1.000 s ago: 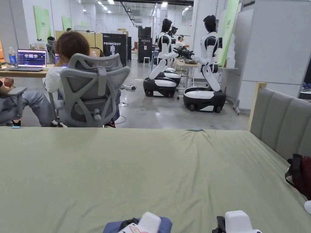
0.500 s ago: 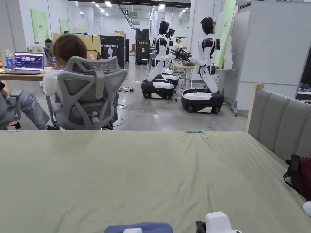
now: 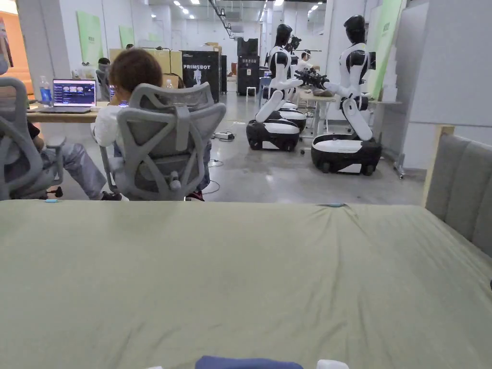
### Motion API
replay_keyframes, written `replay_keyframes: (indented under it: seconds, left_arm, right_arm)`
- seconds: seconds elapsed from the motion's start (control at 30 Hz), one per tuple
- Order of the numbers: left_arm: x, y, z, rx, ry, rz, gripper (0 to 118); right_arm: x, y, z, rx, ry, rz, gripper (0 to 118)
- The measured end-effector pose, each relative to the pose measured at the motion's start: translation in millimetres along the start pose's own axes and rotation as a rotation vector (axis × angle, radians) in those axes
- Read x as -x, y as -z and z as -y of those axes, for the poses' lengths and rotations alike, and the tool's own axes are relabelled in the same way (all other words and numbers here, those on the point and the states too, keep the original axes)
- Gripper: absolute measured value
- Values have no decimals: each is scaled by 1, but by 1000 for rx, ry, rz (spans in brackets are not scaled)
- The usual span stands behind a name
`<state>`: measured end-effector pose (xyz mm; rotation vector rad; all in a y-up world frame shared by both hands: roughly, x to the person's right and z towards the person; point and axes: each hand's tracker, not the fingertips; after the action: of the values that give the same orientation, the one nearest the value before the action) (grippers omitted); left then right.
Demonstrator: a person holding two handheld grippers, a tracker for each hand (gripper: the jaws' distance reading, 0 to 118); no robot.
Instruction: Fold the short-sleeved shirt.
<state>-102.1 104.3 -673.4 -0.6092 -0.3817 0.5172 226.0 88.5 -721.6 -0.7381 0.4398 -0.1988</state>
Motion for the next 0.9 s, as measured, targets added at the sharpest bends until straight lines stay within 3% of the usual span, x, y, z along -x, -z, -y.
replay_keyframes:
  seconds: [0.03,0.07,0.1,0.17,0.23,0.27,0.33,0.4,0.57,0.67,0.9]
  left_arm:
    - [16,-4,0,5,-42,0,104]
    - [30,-3,1,24,-81,-3,118]
    - [42,-4,5,17,-121,6,112]
    - [57,13,13,21,-251,77,113]
    - [60,48,23,122,-342,179,112]
    - [57,67,30,167,-358,200,107]
    - [46,92,38,161,-333,217,77]
    - [35,102,29,150,-367,156,30]
    - [34,74,7,122,-246,97,27]
    - [50,41,-16,102,-177,31,27]
    - [156,-48,-84,67,-151,-120,27]
  right_arm:
    - [-5,5,6,30,1,9,0]
    - [-11,8,12,42,10,19,0]
    - [-15,9,16,47,7,47,0]
    - [-18,10,23,36,-55,108,0]
    - [-19,10,24,35,-55,100,0]
    - [-18,9,23,30,-57,95,0]
    - [-11,8,18,9,-112,119,0]
    - [-1,5,11,-12,-178,157,0]
    - [39,1,-11,-94,-299,197,0]
    - [70,7,-24,-126,-320,178,0]
    - [166,40,-47,-180,-378,128,0]
